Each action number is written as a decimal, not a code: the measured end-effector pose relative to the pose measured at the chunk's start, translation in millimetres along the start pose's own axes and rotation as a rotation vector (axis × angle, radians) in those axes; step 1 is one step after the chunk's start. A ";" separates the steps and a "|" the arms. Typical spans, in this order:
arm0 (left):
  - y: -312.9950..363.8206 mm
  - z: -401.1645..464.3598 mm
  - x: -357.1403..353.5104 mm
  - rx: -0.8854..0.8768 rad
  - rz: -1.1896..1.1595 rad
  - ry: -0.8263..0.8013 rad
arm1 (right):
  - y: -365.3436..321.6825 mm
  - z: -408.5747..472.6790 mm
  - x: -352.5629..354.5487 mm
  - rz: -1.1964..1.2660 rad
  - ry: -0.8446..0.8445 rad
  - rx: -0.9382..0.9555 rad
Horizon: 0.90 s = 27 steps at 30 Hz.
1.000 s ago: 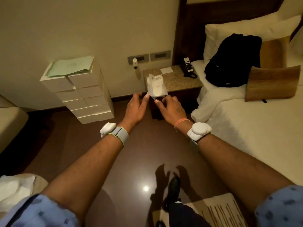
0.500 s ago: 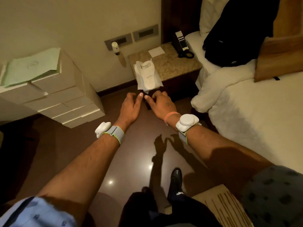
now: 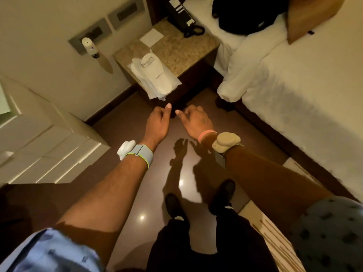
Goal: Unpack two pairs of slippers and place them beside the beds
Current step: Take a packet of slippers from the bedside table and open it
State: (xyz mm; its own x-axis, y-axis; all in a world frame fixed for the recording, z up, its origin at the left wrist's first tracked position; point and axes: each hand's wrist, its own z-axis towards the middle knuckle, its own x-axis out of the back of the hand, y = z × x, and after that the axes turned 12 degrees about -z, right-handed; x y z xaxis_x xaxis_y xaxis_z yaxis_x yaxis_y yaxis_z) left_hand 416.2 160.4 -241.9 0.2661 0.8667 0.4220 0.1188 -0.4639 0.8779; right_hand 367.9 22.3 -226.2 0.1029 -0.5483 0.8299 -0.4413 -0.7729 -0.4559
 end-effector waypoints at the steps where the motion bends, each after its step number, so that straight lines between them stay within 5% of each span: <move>1: -9.2 6.0 2.6 0.012 0.009 -0.019 | -2.4 6.0 -9.0 0.023 0.008 -0.029; 8: -55.7 41.7 -18.6 0.133 -0.045 -0.068 | 12.8 45.1 -61.6 0.085 -0.012 -0.095; 16: -115.9 114.9 -65.4 0.258 -0.258 0.063 | 44.4 124.9 -136.2 0.174 -0.021 -0.111; 27: -167.6 243.3 -97.8 0.648 -0.815 0.043 | 30.2 266.8 -190.8 0.963 -0.179 -0.381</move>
State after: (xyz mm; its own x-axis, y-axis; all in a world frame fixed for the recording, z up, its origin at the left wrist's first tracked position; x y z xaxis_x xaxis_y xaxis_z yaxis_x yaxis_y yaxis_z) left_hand 602.9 108.8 -485.4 -0.1586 0.9613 -0.2253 0.7416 0.2666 0.6156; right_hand 572.8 18.4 -484.1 -0.3242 -0.9411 0.0963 -0.6547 0.1497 -0.7409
